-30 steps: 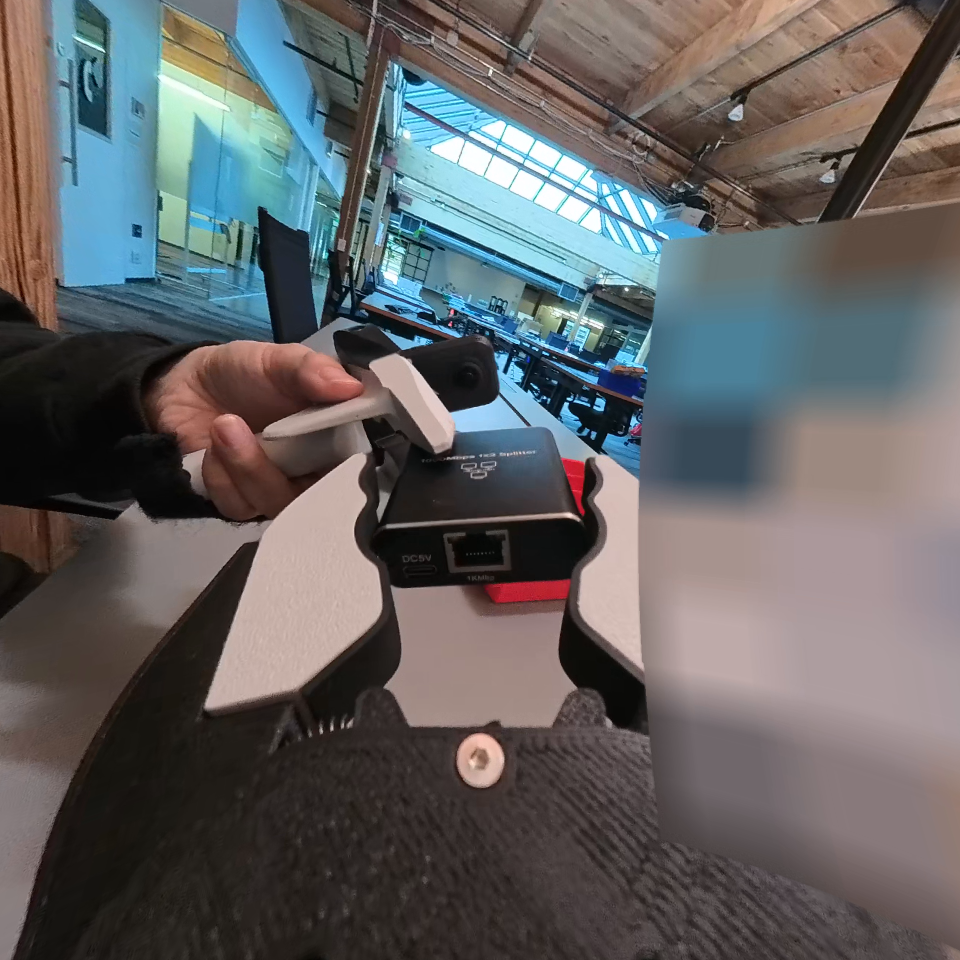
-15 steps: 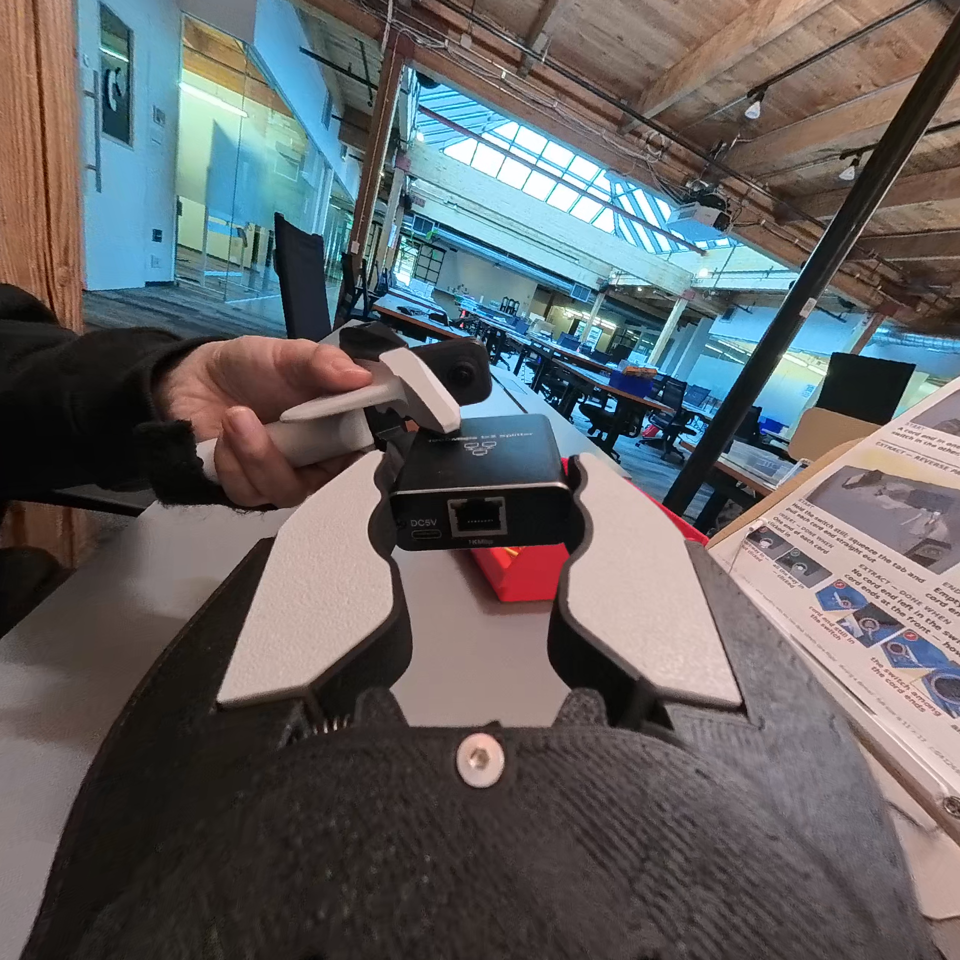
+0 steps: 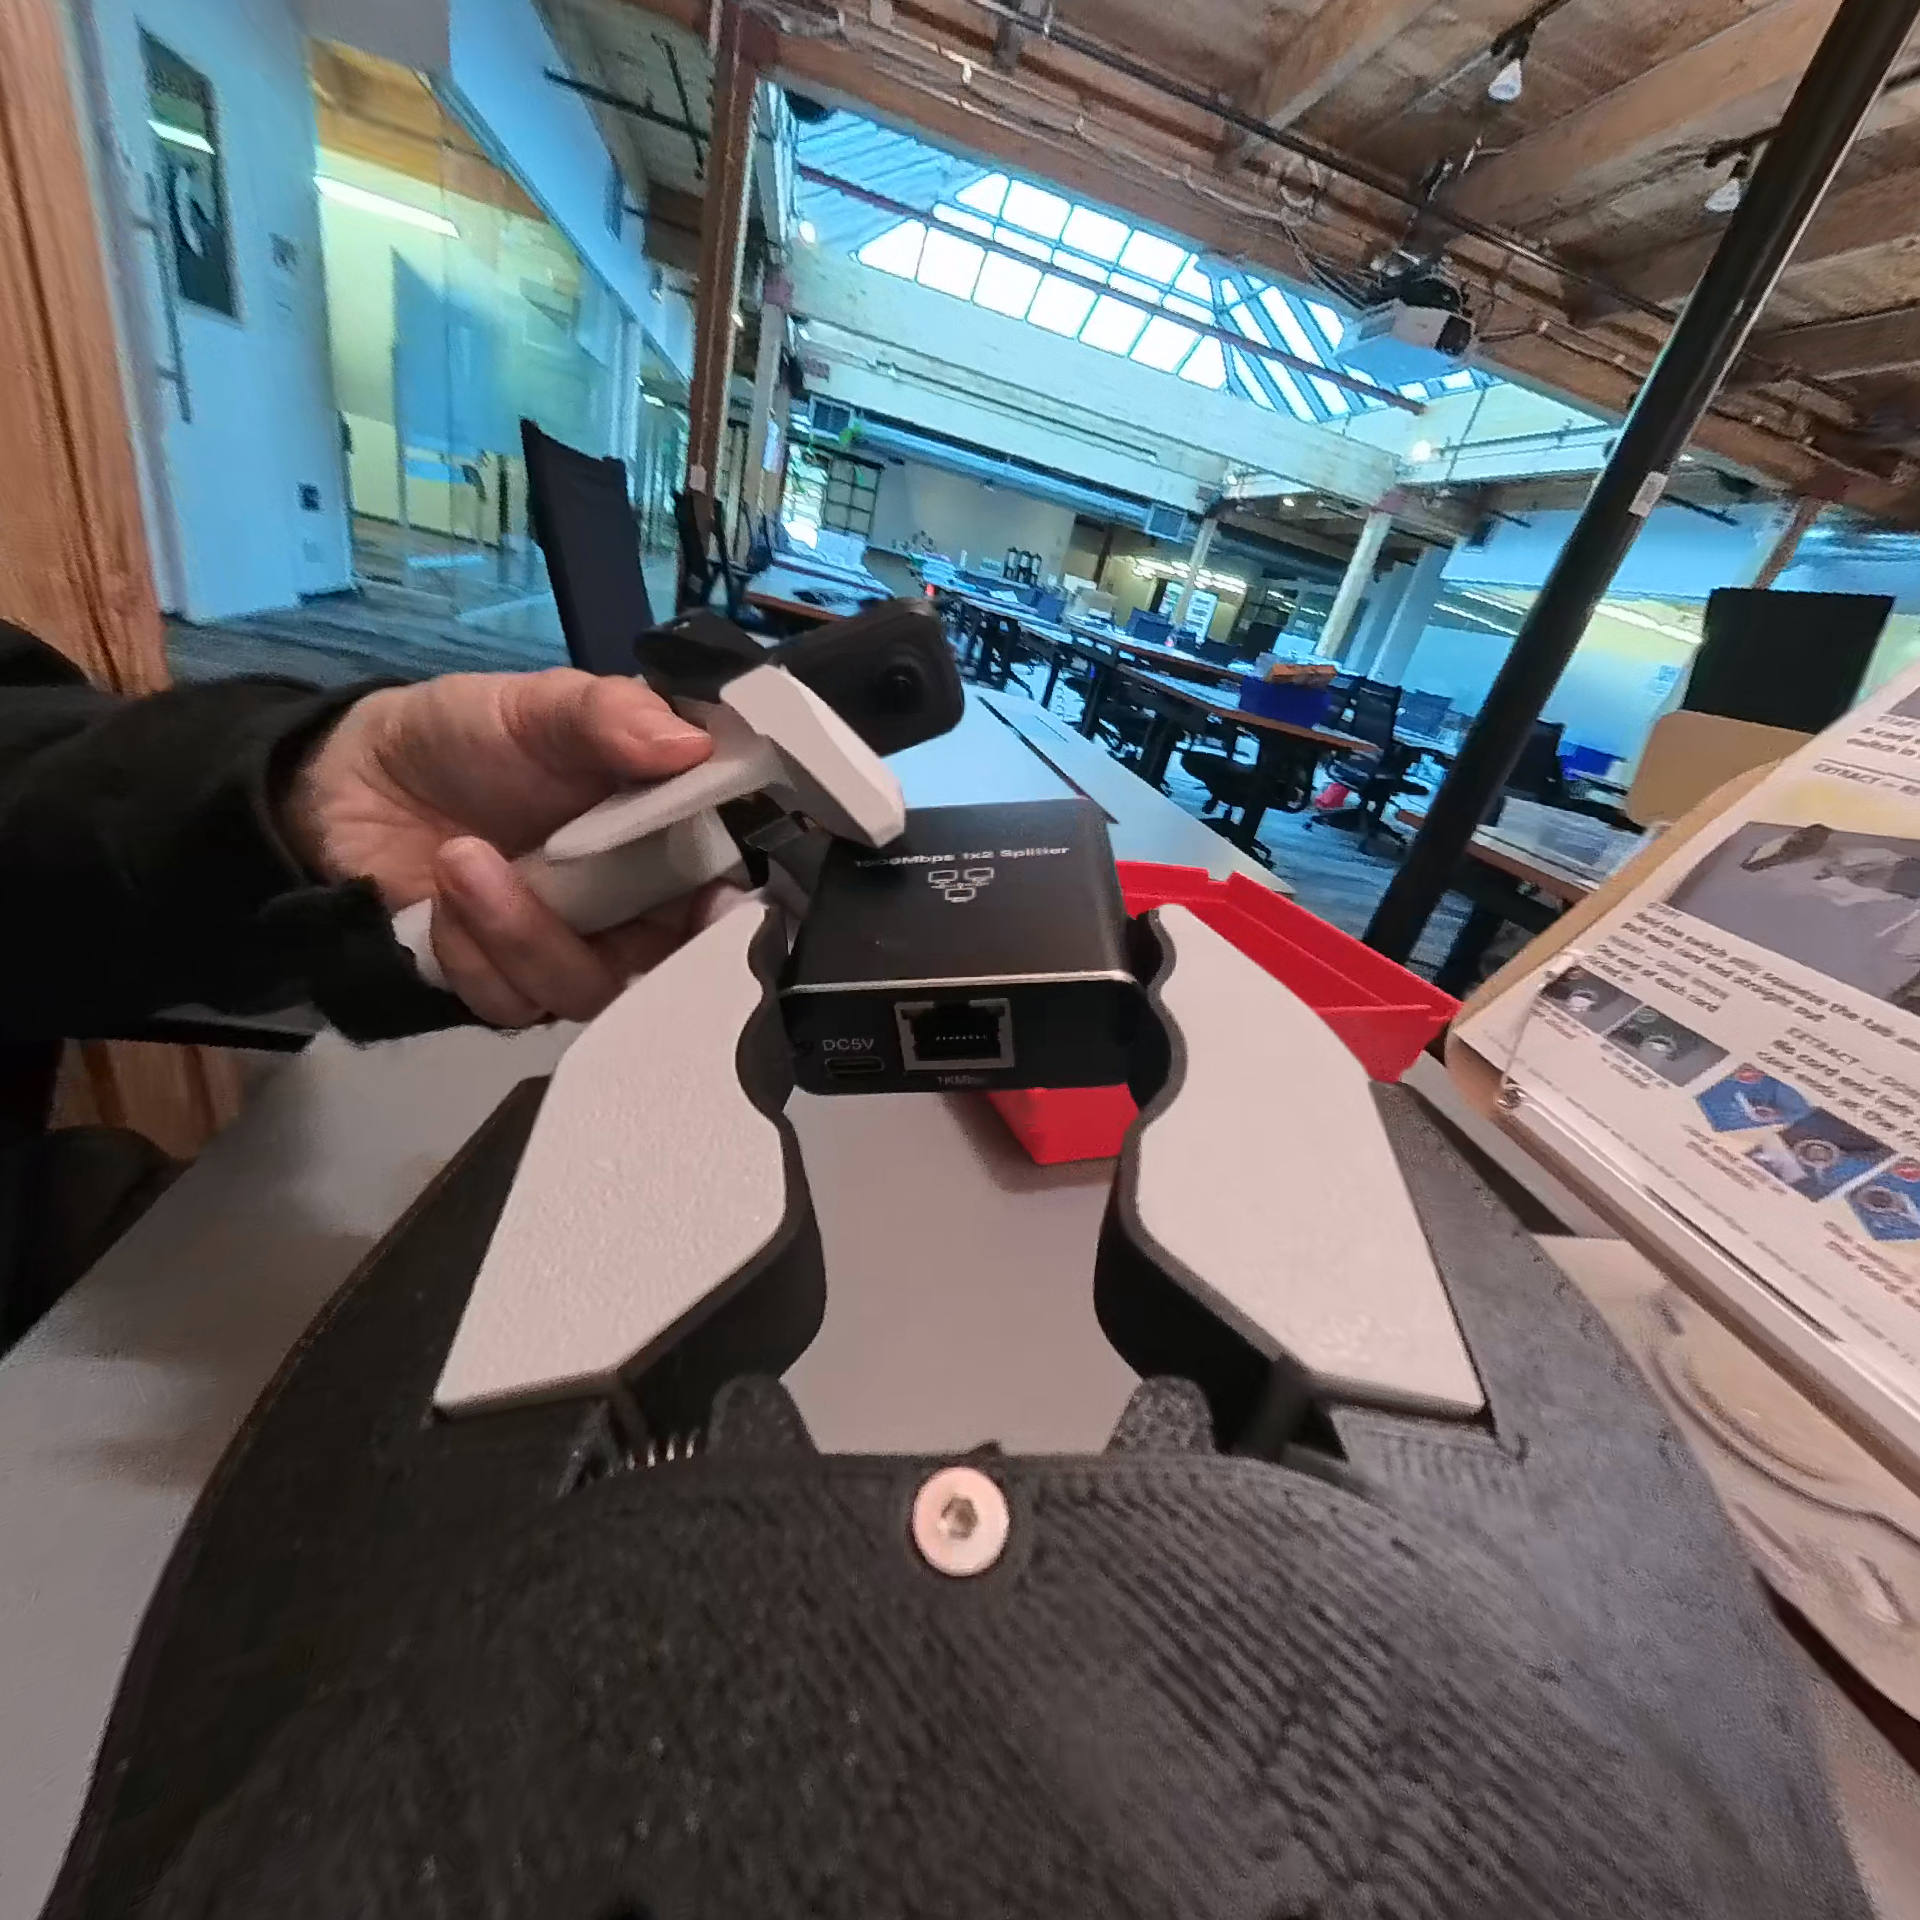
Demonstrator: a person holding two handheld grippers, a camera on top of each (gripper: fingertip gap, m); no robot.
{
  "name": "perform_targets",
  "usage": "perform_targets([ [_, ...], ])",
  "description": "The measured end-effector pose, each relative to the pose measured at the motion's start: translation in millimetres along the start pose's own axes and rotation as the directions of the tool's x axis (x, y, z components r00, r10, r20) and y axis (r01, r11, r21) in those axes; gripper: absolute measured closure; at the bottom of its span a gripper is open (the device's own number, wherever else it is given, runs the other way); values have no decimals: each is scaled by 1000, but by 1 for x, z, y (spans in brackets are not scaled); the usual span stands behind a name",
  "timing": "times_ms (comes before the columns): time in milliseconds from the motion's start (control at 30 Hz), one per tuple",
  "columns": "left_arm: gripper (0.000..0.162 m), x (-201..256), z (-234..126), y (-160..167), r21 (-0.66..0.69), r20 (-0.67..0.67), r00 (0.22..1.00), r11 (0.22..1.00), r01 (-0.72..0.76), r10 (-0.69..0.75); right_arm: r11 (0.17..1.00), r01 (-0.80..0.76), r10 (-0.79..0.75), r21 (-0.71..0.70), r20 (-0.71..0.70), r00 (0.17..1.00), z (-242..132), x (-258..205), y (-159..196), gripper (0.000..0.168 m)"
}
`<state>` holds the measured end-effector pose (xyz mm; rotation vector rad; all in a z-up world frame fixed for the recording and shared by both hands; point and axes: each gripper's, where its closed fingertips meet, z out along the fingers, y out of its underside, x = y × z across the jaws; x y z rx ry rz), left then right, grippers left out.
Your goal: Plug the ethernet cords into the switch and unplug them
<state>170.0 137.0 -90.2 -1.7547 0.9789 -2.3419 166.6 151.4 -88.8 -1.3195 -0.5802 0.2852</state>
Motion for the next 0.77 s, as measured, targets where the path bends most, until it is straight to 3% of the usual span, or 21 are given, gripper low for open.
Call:
perform_targets([
  [67,133,3,0,0,-13,-14,999,999,-40,40,998,-45,44,36,28,999,-2,0,-2,104],
  [233,103,4,-21,-20,-1,45,971,972,-233,233,978,-133,128,160,44,991,-21,11,-16,104],
  [300,98,-2,-41,-35,-21,144,913,924,-382,381,979,-140,139,150,22,990,-28,18,-11,104],
  [433,103,-29,-100,-84,-124,418,708,808,-576,569,977,-154,153,151,17,988,-36,23,-7,104],
  [500,106,-48,-129,-106,-253,493,604,768,-589,626,977,-160,157,144,31,987,-36,22,-4,104],
  [633,107,-96,-166,-133,-602,413,454,610,-515,790,975,-178,173,135,47,984,-35,22,4,104],
  [767,119,-145,-176,-162,-728,308,479,528,-437,822,970,-199,190,138,74,979,-34,20,8,104],
])
